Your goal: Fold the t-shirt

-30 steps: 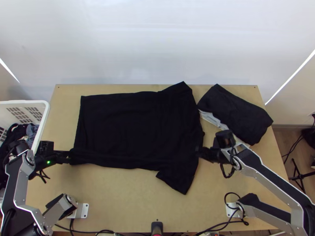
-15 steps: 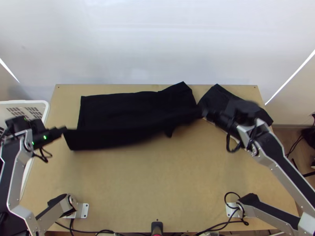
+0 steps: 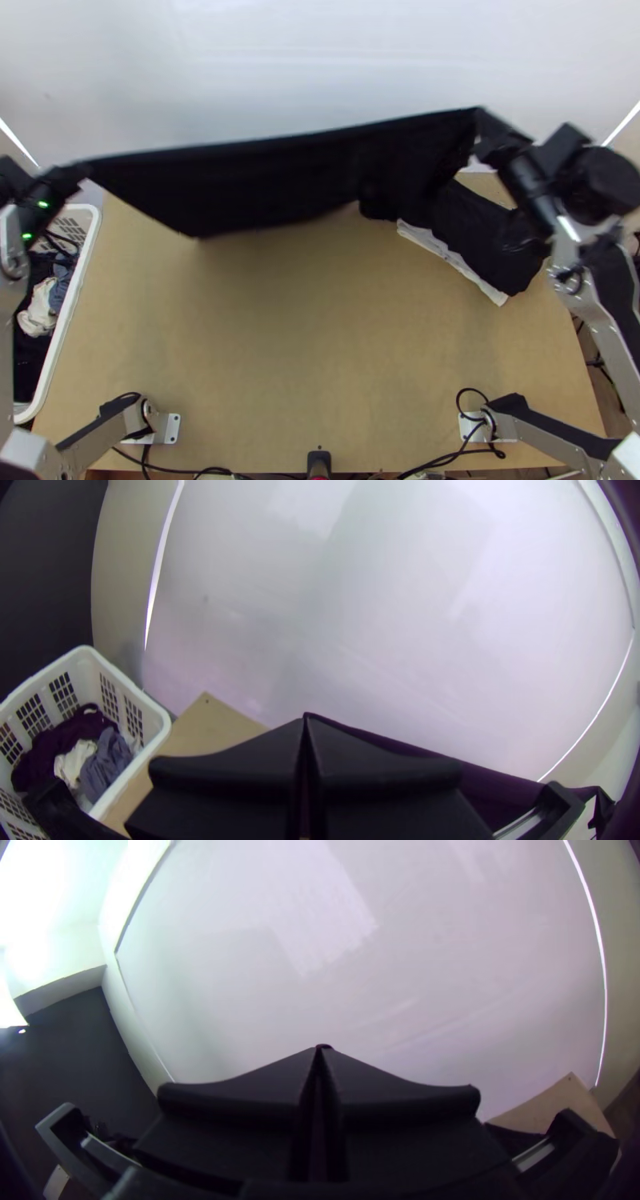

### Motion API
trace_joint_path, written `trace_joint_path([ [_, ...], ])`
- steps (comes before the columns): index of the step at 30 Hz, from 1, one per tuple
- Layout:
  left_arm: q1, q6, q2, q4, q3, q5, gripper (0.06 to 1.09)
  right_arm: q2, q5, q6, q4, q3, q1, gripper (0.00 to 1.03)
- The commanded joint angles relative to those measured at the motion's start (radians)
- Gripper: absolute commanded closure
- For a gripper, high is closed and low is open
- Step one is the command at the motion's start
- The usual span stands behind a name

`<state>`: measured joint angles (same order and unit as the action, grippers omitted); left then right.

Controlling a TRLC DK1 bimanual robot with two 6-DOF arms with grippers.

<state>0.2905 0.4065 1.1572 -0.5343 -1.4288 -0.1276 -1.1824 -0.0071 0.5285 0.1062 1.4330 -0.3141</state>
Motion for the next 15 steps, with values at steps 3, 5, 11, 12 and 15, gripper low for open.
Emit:
trace_joint_path([
  [3,0.001,0.003,-0.195,0.025,-0.159,0.068,1.05,0.222,0.006,-0.055,0.032,0.072,0.017,1.00],
  [5,0.035,0.000,-0.257,0.053,-0.147,0.071,1.05,0.311,0.006,-0.084,0.049,0.058,-0.002,1.00],
  [11,0.090,-0.017,-0.396,0.102,-0.090,0.069,1.05,0.552,0.004,-0.162,0.101,-0.009,-0.006,1.00],
  [12,0.090,-0.017,-0.409,0.096,-0.091,0.069,1.05,0.581,0.004,-0.171,0.113,-0.017,-0.006,1.00],
  [15,0.098,-0.017,-0.450,0.060,-0.070,0.069,1.05,0.649,0.004,-0.176,0.167,-0.039,-0.005,1.00],
])
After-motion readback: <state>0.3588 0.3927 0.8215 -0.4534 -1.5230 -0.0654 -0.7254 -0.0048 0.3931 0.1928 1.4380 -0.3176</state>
